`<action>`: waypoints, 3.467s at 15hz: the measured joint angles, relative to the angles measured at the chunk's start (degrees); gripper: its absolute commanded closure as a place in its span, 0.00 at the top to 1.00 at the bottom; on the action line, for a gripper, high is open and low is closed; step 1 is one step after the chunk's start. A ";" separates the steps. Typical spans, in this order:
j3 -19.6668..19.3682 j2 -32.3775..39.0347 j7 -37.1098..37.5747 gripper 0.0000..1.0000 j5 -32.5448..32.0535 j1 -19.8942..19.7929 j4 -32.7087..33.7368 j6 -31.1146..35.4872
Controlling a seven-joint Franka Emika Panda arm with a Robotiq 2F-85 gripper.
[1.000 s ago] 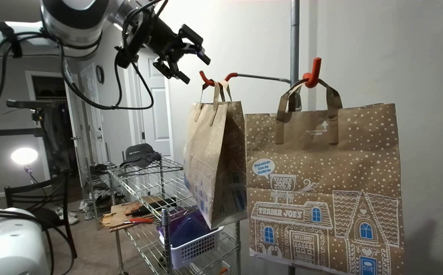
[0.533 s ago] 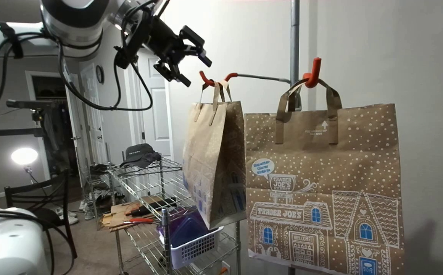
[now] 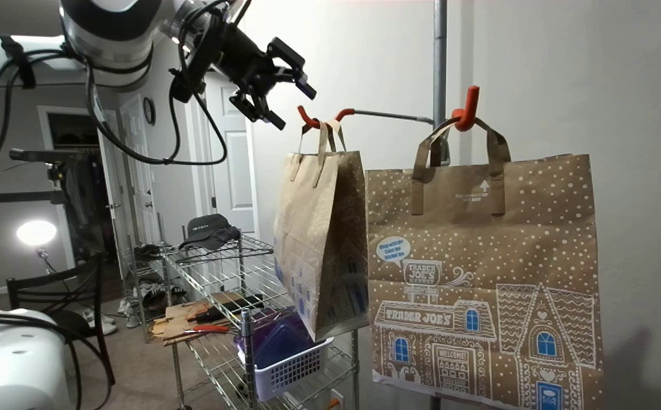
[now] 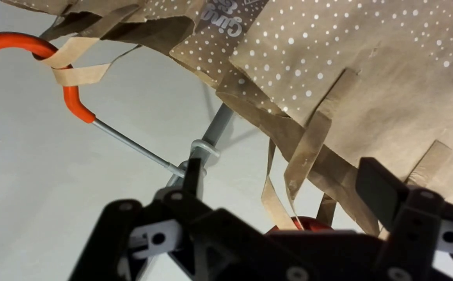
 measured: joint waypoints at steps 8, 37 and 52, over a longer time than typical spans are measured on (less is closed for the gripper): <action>0.03 0.00 0.00 1.00 0.00 -0.02 0.00 -0.03; -10.06 3.89 -17.39 1.00 1.79 8.82 0.57 15.24; -11.30 4.10 -34.21 1.00 9.90 15.37 2.49 8.43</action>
